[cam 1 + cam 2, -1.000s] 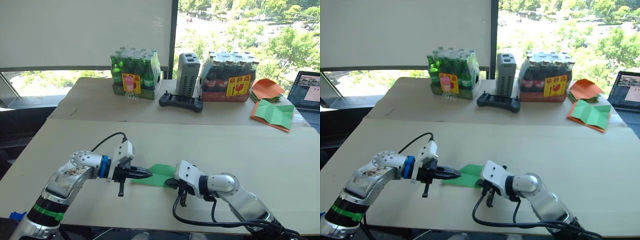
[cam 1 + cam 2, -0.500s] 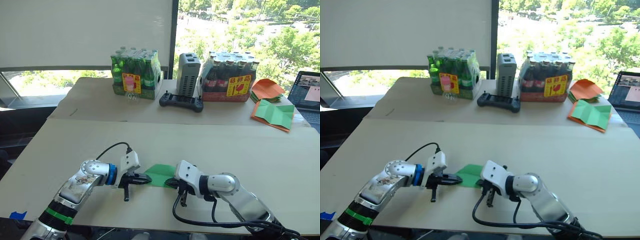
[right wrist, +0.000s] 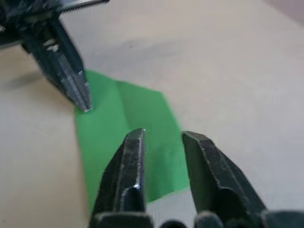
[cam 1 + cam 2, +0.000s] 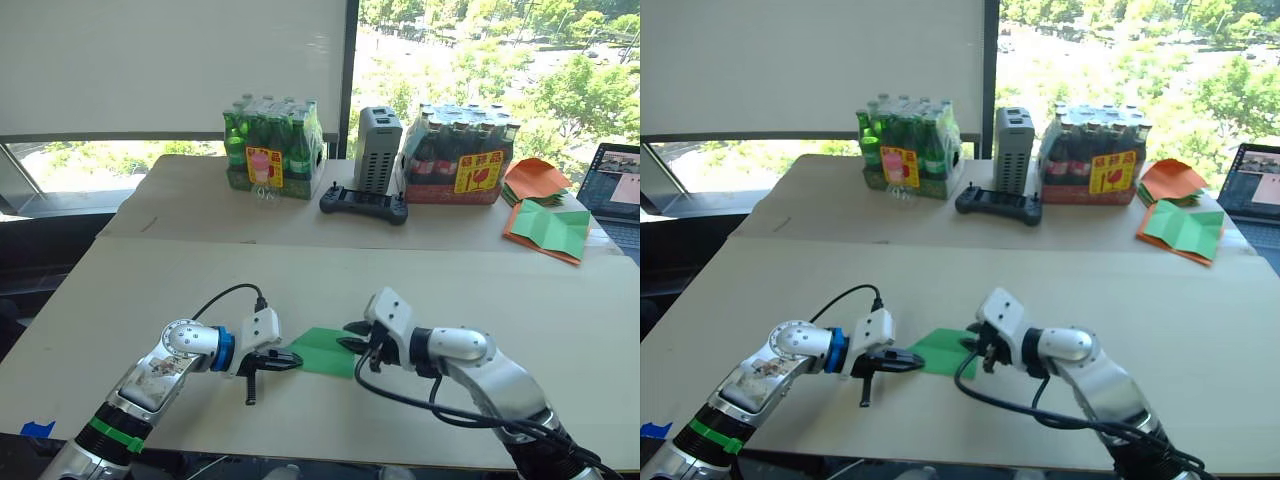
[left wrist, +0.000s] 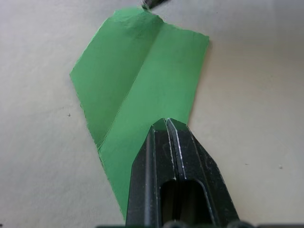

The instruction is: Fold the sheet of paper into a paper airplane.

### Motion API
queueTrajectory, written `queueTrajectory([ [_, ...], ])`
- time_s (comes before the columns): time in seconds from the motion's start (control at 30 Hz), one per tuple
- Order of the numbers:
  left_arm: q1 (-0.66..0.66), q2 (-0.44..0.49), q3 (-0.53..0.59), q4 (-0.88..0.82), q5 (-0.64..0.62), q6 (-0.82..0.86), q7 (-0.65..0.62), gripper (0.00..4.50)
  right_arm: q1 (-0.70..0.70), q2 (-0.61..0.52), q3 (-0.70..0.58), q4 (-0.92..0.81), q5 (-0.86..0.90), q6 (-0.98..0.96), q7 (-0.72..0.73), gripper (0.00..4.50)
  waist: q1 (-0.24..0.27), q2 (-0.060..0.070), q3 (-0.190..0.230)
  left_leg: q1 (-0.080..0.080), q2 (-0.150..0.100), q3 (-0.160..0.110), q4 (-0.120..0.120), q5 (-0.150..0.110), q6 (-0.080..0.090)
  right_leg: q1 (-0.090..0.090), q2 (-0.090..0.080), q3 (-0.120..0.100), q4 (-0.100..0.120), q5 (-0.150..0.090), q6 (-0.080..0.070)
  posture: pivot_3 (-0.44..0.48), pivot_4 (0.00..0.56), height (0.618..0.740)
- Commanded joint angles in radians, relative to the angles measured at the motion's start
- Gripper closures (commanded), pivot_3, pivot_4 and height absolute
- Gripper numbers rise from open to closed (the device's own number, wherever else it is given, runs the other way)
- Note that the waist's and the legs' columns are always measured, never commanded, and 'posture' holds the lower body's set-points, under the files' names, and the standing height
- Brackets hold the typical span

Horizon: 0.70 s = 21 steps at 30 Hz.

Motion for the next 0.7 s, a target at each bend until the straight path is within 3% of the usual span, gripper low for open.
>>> queueTrajectory([
  [0.03, 0.013, 0.001, -0.036, 0.04, 0.048, 0.011, 0.006, 4.5, -0.018, -0.003, -0.074, 0.013, 0.083, 0.088, 0.012, 1.92, 0.0, 0.0, 0.0, 0.0, 0.0, 0.0, 0.0, 0.0, 0.0, 0.0, 0.0, 0.0, 0.0, 0.0, 0.0, 0.0, 0.15, 0.675],
  [0.37, 0.01, -0.008, -0.043, 0.036, 0.055, 0.011, 0.017, 4.5, 0.022, 0.01, -0.129, -0.006, 0.248, 0.317, -0.02, 1.92, 0.002, 0.0, 0.0, 0.0, 0.0, 0.0, 0.0, -0.001, 0.001, 0.0, -0.002, 0.0, 0.0, 0.0, 0.0, 0.0, 0.15, 0.675],
  [0.7, 0.015, -0.009, -0.038, 0.031, 0.061, 0.01, 0.023, 4.5, 0.037, 0.058, -0.147, 0.001, 0.333, 0.409, -0.088, 1.92, 0.001, 0.0, 0.0, 0.0, 0.0, 0.0, 0.0, -0.001, 0.001, 0.001, -0.002, 0.0, 0.0, 0.0, 0.0, 0.0, 0.15, 0.675],
])
